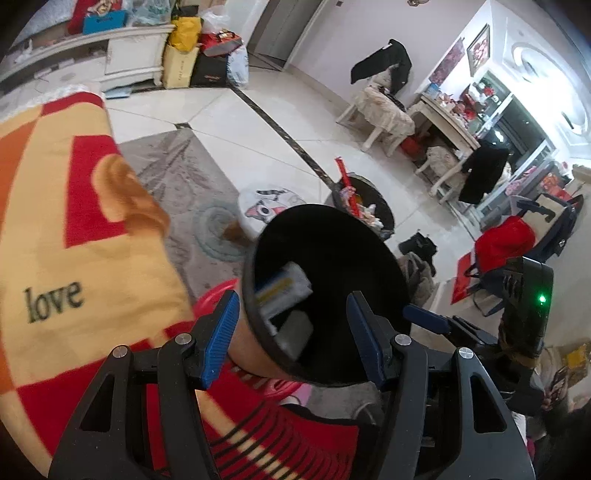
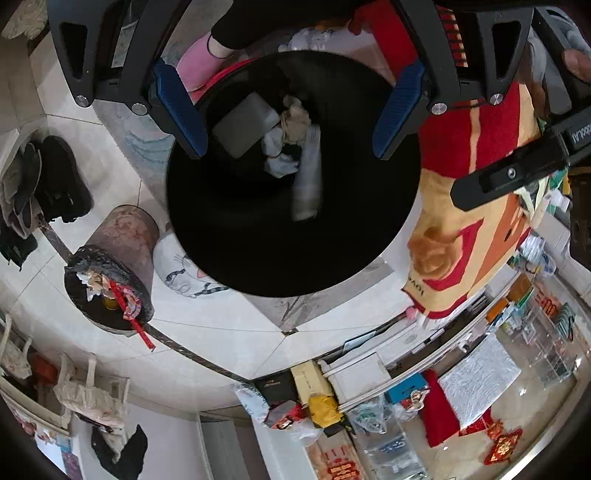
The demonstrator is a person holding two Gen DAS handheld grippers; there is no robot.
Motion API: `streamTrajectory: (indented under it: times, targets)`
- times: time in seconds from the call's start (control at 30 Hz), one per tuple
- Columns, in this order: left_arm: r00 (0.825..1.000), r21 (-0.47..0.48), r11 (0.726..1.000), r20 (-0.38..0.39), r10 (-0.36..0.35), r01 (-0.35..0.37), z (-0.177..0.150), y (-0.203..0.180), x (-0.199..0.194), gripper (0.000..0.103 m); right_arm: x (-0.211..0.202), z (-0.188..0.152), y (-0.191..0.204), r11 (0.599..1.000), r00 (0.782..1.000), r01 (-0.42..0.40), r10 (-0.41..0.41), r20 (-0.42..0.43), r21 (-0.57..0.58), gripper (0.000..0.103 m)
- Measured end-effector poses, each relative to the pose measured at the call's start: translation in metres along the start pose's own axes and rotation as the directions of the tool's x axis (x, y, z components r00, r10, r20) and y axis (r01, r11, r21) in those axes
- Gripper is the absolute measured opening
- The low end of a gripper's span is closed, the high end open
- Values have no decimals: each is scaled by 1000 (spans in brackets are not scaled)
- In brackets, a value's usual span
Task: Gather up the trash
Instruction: 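Open both tools over the black bin to drop box and foam block, then move both tools back over the blanket toward the remaining trash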
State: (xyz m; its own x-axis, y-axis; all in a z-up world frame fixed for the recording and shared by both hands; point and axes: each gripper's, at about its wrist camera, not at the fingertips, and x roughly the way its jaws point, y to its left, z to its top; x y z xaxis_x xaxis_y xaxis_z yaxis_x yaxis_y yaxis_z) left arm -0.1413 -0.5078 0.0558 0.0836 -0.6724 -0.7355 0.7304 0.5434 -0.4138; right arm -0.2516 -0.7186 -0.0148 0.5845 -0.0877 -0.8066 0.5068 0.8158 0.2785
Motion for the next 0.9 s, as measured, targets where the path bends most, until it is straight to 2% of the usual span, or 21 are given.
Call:
streamTrajectory:
  times: [0.17,0.57,0.9]
  targets:
    - [997,22,997,22,72,-73,-9,3,-15,59,2,-7,17,1000,1000,4,-5,-11,-30,89]
    - [982,-13,984,68,177,-177,-37,34,-58,59,-5,-18,70,992,1000,-7,7,-3,-127,89]
    - [959,-118,959,86,268,-257,-56,95,-96,59,-9,-28,126,976,996,-85,82,-23,-200,89]
